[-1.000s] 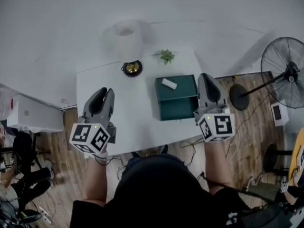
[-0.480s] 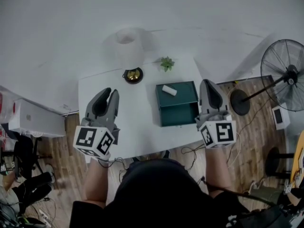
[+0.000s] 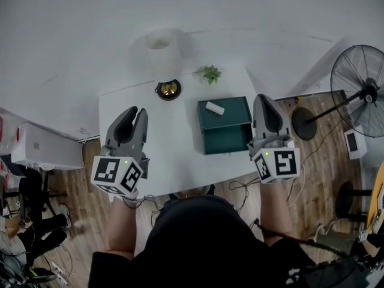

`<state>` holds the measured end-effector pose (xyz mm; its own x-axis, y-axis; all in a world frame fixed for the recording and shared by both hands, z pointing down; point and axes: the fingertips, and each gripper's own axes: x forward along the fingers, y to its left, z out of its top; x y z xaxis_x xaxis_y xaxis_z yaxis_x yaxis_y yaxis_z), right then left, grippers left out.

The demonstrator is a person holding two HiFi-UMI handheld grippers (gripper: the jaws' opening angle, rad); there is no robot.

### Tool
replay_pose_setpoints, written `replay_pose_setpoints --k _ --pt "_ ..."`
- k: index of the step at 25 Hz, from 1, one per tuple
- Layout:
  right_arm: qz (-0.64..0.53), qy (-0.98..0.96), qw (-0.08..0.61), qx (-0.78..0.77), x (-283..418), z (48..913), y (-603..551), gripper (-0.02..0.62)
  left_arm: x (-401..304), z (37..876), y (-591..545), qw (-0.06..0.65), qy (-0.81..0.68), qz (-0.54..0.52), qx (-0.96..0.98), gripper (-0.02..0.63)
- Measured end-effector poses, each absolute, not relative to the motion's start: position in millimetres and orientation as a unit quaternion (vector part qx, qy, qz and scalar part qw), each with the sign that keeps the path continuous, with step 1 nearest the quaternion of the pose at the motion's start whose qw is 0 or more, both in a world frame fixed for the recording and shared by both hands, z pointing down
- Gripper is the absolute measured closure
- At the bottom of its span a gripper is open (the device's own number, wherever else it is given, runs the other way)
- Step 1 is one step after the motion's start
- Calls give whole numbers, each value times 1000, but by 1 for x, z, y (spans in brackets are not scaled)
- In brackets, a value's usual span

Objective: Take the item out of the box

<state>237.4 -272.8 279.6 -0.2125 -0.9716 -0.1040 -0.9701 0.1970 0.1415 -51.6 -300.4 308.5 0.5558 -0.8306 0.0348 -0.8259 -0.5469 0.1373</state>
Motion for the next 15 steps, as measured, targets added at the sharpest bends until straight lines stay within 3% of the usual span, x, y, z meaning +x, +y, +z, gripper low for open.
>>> replay_pose_setpoints --k 15 --pt "-83 -776 1 626 235 280 -271 589 -53 312 -299 74 -470 -10 879 522"
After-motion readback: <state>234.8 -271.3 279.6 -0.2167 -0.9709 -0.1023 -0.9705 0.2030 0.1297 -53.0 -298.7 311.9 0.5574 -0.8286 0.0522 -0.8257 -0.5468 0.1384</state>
